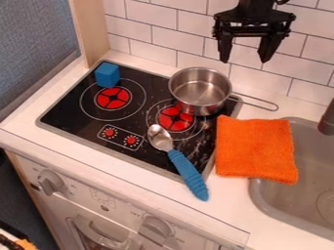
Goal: Put the blue object in the pot
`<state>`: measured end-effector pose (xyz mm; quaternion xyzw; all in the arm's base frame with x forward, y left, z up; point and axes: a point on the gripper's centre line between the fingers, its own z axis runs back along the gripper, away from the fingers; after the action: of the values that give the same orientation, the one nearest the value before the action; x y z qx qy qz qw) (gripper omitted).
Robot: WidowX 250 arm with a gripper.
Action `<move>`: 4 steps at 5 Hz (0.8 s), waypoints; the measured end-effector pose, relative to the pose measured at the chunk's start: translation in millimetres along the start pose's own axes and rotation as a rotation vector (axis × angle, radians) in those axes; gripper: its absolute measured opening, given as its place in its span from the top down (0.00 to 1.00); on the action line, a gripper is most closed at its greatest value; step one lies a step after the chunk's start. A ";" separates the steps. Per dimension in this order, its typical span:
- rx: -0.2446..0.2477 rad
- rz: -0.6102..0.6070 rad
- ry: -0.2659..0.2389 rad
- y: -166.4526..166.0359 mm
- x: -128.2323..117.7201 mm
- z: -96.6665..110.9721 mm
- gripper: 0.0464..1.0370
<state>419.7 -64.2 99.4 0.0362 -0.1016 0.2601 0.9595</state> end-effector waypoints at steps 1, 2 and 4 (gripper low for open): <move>0.026 -0.006 0.029 1.7 -5.3 -14.4 0.04; 0.059 -0.004 0.051 16.1 -8.8 -29.6 0.04; 0.060 0.100 0.056 59.1 11.6 -17.3 0.04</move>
<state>402.6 -5.5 86.0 0.0525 -0.0684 0.3113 0.9464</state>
